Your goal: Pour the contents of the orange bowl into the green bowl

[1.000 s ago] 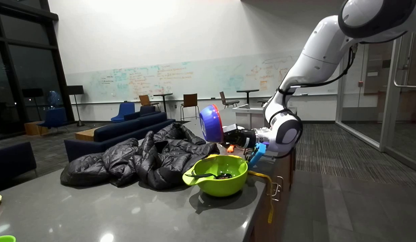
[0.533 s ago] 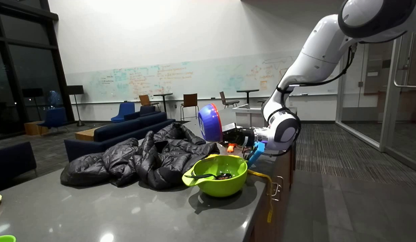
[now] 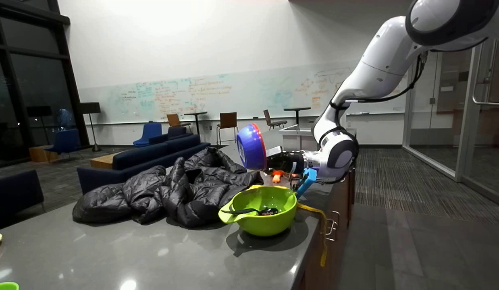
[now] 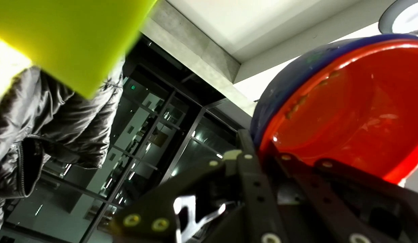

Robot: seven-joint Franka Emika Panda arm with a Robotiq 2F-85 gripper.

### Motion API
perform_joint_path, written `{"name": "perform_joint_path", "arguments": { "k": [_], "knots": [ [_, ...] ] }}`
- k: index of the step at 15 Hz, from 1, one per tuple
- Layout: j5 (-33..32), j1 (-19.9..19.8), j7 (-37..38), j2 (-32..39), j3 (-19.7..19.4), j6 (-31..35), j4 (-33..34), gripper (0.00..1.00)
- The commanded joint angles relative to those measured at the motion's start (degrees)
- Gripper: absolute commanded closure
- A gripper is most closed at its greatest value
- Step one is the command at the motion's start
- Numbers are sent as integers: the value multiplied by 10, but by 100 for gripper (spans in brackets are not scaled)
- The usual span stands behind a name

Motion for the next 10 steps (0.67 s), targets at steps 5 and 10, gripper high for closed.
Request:
{"name": "perform_joint_path", "arguments": {
  "k": [5, 10],
  "knots": [
    [-58, 10, 13, -22, -5, 32, 5, 98],
    [-84, 13, 10, -30, -2, 48, 1, 98]
  ]
}}
